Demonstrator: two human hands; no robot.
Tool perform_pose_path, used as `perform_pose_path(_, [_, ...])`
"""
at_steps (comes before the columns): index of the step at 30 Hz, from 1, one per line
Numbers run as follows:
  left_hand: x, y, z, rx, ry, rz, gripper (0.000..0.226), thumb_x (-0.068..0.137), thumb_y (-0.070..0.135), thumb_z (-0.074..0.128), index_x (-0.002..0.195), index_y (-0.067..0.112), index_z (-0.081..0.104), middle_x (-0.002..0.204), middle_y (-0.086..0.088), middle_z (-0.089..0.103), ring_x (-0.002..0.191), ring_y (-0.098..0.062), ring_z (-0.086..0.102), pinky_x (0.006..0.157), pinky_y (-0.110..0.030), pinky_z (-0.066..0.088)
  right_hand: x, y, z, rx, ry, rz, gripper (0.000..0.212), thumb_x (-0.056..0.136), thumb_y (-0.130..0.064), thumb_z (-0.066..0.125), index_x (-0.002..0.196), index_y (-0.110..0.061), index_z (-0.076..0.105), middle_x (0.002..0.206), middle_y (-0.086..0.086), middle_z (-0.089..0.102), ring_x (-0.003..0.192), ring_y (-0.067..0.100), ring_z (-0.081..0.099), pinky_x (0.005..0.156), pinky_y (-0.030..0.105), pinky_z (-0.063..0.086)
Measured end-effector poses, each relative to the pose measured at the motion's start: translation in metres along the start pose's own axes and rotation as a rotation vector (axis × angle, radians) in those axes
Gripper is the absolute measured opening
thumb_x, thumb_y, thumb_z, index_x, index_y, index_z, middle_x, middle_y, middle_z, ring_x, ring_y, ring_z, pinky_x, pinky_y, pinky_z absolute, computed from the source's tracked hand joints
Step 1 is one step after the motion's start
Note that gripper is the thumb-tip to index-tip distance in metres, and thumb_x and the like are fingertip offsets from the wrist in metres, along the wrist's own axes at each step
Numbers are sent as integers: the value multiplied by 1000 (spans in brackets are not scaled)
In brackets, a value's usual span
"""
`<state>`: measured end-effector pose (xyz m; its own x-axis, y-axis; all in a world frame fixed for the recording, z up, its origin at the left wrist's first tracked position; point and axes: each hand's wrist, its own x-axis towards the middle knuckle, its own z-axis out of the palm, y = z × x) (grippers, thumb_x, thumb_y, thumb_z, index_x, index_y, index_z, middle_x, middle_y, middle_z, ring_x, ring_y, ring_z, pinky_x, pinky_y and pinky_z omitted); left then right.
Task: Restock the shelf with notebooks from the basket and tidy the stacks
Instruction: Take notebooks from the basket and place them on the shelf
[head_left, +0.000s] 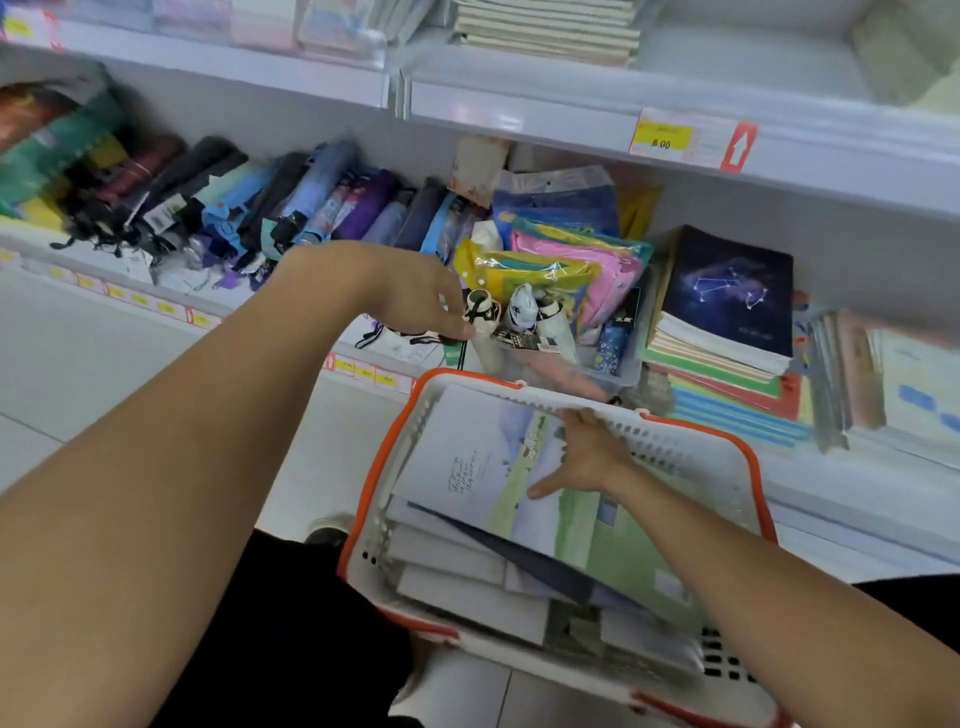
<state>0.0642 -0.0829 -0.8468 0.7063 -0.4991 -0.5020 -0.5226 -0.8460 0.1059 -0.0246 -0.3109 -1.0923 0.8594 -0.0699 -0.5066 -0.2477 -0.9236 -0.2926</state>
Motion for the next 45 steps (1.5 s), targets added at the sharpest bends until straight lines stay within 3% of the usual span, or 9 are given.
perform_pose_path(6, [0,1,5,7,-76,-28,60,86,66,50,133,28,53,132,8,52,105,-11,45,107,-37,36,3,16,-8,-12,2,42,124,53,-64,88,150,-12,32,155,12,31,139,31,36,106,42,43])
perform_pose_path(12, [-3,-1,6,-82,-84,-58,52,89,57,53,123,19,59,112,-2,65,92,-15,63,84,-33,53,-14,24,-33,227,-141,-50,29,90,-37,72,111,-20,61,114,-7,52,101,11,54,76,22,43])
perform_pose_path(16, [-9,-5,2,-155,-280,-270,75,82,73,45,101,4,70,93,-6,76,85,-17,72,71,-29,54,-28,26,-78,806,-34,-132,47,88,-25,72,132,-12,60,136,1,60,121,20,59,107,38,45])
perform_pose_path(19, [-19,-10,-4,-192,-382,-389,101,59,91,42,100,4,72,90,-7,77,84,-18,74,76,-30,54,-40,19,-105,1233,3,-193,18,96,-13,60,113,-15,66,101,5,77,84,17,74,73,32,60])
perform_pose_path(23, [-20,-8,-1,-555,-187,-202,88,62,85,56,121,19,60,112,-6,71,95,-25,71,86,-40,57,-50,-8,-123,1585,-32,-276,30,91,-20,61,121,-20,65,117,8,73,95,22,73,72,39,62])
perform_pose_path(27, [-11,11,-4,-1053,259,-95,28,96,22,57,122,12,61,93,0,73,75,-16,71,57,-28,57,-41,-28,-97,1416,-139,-205,51,90,-40,59,135,-16,57,124,12,69,102,28,71,74,42,62])
perform_pose_path(31, [-17,8,-13,-506,405,-248,30,94,33,60,107,6,61,75,-4,58,59,-22,53,48,-26,39,-25,11,-40,361,-106,-24,70,87,-50,70,146,-24,43,139,3,56,118,22,58,101,37,47])
perform_pose_path(35, [-18,0,-7,-293,424,-294,44,95,35,59,115,-4,57,106,-19,57,85,-28,47,72,-31,36,-16,72,10,236,-59,86,121,35,-73,88,139,-25,49,139,-5,57,123,18,56,102,37,47])
perform_pose_path(45, [-11,2,-8,-426,378,-210,27,95,26,58,109,3,58,108,-12,59,91,-29,55,77,-33,46,-60,-17,-109,-21,155,-105,36,91,-33,69,124,-17,66,119,13,67,105,28,61,78,28,43])
